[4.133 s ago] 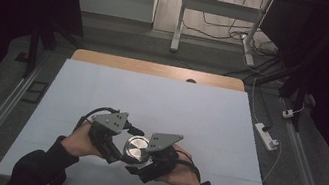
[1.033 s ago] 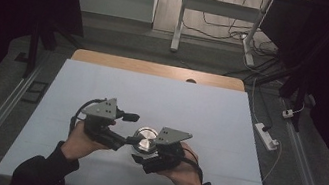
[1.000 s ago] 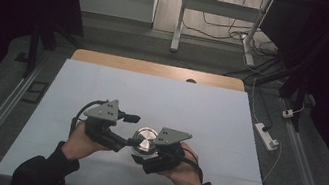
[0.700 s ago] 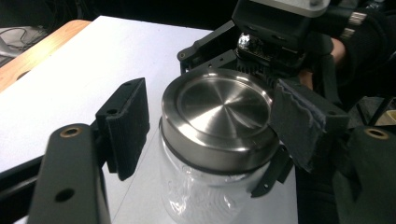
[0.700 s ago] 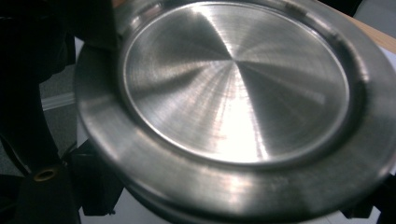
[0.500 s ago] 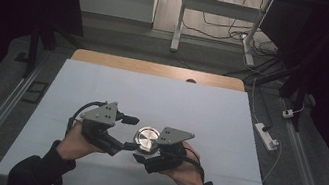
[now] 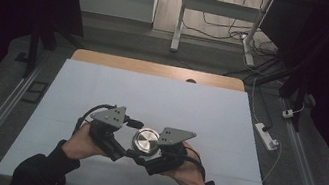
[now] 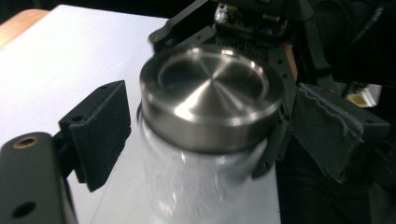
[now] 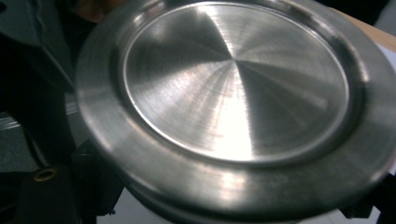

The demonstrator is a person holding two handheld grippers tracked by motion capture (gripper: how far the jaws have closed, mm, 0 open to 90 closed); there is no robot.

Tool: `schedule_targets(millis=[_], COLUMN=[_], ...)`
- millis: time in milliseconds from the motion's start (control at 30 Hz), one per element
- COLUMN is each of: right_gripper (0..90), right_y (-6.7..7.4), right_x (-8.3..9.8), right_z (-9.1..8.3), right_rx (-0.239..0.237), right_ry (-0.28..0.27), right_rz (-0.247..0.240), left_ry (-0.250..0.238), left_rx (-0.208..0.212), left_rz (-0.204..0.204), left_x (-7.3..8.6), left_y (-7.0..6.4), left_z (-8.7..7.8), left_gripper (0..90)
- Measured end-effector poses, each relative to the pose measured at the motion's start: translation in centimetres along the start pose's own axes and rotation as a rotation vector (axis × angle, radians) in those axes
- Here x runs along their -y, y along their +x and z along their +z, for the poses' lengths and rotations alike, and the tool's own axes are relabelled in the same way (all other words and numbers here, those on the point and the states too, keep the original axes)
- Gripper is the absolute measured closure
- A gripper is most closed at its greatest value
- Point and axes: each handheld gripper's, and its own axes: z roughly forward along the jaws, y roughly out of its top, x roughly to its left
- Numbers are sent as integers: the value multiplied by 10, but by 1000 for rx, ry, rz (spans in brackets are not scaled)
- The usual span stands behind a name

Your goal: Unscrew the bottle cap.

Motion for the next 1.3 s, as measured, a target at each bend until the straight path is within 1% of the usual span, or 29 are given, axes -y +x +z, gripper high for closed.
schedule_targets(millis=[133, 167, 233, 267, 300, 367, 467, 533, 667, 733, 767, 833, 867, 900, 933, 967, 1000, 1033, 1067, 1100, 1167, 1300], right_gripper=[153, 153, 153, 153, 153, 154, 153, 154, 154, 154, 154, 154, 153, 153, 154, 154, 154, 153, 154, 154, 154, 154], right_y=[6, 7, 8, 8, 7, 7, 5, 5, 3, 2, 2, 1, 1, 1, 2, 1, 1, 1, 1, 1, -1, -5], right_x=[-1, -1, -2, -1, -1, -1, -2, -3, -4, -4, -4, -3, -3, -2, -1, 0, 0, 0, -1, -1, -1, 0], right_z=[3, 4, 5, 5, 5, 5, 2, 0, -1, -1, -1, -1, 1, 2, 4, 5, 5, 5, 4, 4, 1, -1], right_rx=[-42, -46, -43, -42, -36, -21, -5, 9, 43, 62, 82, 107, 125, 152, 160, 154, 148, 152, 158, 159, 158, 162], right_ry=[14, 16, 19, 18, 19, 10, -7, -17, -20, -25, -25, -21, -13, 0, -2, -7, -7, -6, -8, -9, -17, -23], right_rz=[-22, -27, -33, -32, -32, -21, -16, -8, 4, 24, 35, 44, 57, 58, 59, 69, 81, 80, 75, 77, 83, 89], left_ry=[11, 11, 11, 7, 9, 8, -12, -16, -15, -22, -31, -69, -87, -92, -81, -77, -73, -70, -70, -69, -78, -97], left_rx=[59, 58, 41, 22, 2, -29, -67, -89, -161, -208, -229, -275, -284, -288, -305, -320, -312, -305, -313, -306, -297, -261], left_rz=[33, 41, 47, 49, 45, 45, 26, 17, -9, -40, -54, -84, -93, -92, -84, -78, -74, -74, -72, -73, -79, -91], left_x=[0, 0, 0, -1, -3, -5, -8, -10, -13, -15, -15, -16, -17, -18, -20, -20, -20, -20, -20, -19, -18, -16], left_y=[0, 0, -2, -3, -5, -7, -10, -11, -16, -18, -20, -22, -23, -24, -26, -27, -27, -27, -27, -26, -24, -23], left_z=[6, 7, 7, 7, 6, 7, 7, 7, 10, 13, 14, 14, 12, 11, 11, 11, 10, 9, 8, 7, 2, -6], left_gripper=[173, 180, 186, 190, 205, 206, 207, 207, 207, 207, 207, 207, 207, 207, 207, 207, 206, 207, 207, 207, 207, 206])
